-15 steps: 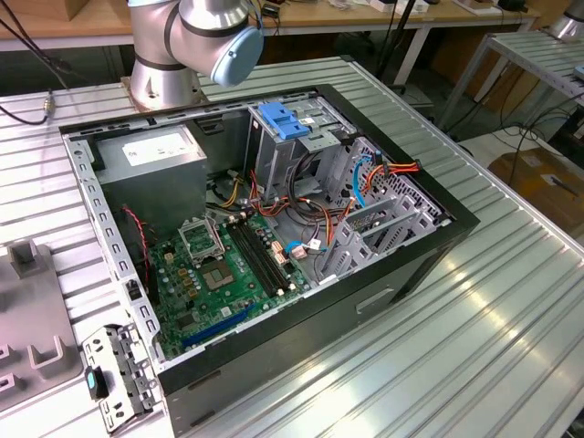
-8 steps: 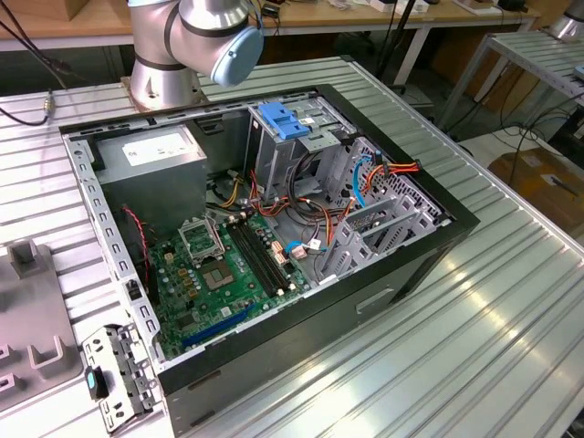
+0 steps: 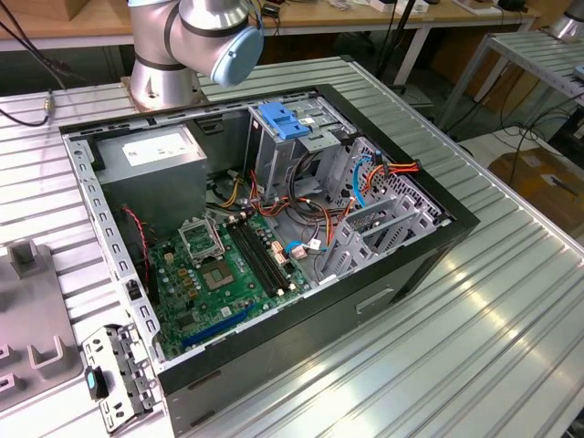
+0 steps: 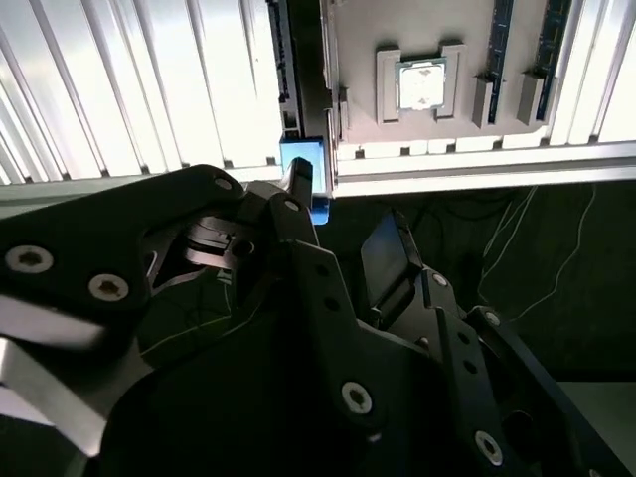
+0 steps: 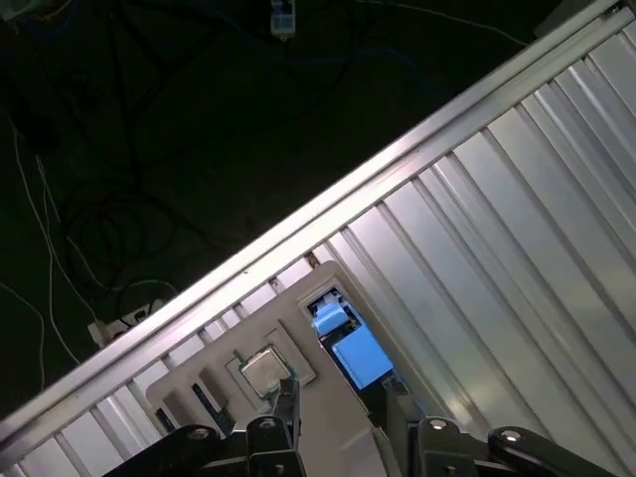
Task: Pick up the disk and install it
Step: 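Pick up the disk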
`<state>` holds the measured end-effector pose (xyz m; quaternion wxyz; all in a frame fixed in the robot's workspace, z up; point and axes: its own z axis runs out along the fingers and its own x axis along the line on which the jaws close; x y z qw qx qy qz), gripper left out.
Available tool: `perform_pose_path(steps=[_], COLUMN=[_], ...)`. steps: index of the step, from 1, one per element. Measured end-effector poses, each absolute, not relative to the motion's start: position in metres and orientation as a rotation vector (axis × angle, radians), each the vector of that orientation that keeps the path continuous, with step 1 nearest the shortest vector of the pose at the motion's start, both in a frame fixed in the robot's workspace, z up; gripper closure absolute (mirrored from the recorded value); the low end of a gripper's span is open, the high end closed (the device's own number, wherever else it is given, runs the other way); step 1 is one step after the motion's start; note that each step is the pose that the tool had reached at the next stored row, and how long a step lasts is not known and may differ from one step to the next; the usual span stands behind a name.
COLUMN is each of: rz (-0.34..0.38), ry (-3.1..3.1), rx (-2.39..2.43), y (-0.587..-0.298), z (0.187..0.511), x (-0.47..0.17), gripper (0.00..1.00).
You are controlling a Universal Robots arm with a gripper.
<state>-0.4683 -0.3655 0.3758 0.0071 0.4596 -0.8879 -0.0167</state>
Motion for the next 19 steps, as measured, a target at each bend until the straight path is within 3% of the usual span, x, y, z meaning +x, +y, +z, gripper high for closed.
perform_pose_path(steps=[19], rz=[-0.023], ry=[-2.609], rx=[1.737], y=[-0.363], z=[0.364], x=[-0.468], gripper=[0.52])
